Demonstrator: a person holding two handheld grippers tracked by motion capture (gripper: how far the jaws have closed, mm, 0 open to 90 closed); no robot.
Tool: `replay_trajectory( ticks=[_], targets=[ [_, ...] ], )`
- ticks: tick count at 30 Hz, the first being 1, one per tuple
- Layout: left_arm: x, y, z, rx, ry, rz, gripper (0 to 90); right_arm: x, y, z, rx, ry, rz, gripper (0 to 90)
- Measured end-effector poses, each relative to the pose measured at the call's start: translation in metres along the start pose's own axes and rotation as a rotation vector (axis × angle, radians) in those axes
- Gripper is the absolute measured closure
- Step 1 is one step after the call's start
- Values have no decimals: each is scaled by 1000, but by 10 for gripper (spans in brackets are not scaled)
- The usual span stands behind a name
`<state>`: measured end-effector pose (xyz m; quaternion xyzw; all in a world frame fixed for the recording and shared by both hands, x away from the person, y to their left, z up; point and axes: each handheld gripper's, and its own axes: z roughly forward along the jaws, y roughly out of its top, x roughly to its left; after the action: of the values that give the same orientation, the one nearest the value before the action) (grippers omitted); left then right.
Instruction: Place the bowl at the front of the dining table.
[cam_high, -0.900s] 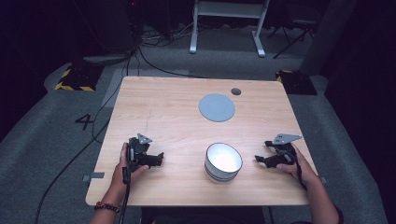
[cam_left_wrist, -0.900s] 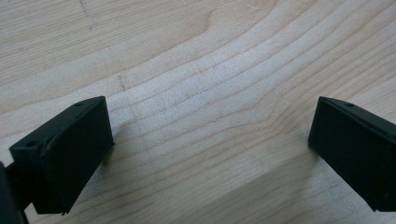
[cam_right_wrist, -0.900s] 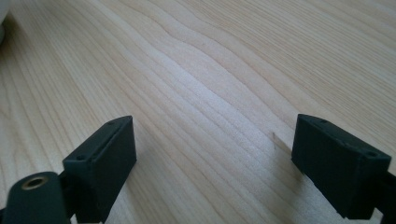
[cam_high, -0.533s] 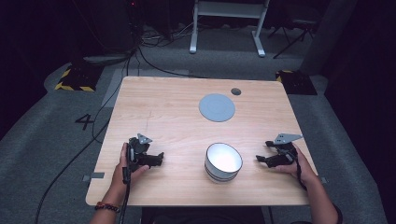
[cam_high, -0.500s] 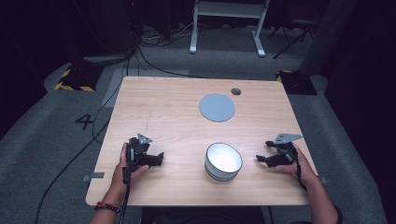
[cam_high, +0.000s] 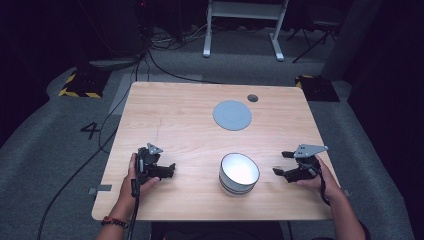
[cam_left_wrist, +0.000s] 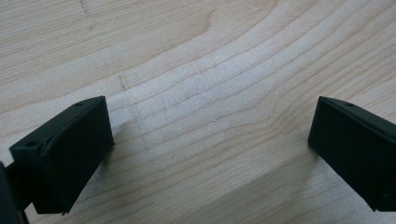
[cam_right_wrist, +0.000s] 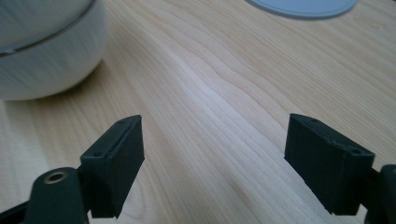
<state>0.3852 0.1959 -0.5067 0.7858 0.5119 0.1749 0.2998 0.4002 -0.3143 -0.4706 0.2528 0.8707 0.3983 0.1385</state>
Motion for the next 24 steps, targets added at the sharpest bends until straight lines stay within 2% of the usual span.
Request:
replay_trajectory(
  ticks=[5, 9, 22, 24],
  targets=[
    [0, 0, 0, -1, 1, 1, 0, 11, 9, -6, -12, 27, -38, 202],
    [0, 0, 0, -1, 2, 1, 0, 19, 14, -8, -22, 43, -38, 204],
    [0, 0, 0, -1, 1, 0, 1, 36, 27, -14, -40, 70, -96, 208],
    [0, 0, 0, -1, 2, 0, 0, 38, 29, -15, -40, 72, -93, 208]
  ],
)
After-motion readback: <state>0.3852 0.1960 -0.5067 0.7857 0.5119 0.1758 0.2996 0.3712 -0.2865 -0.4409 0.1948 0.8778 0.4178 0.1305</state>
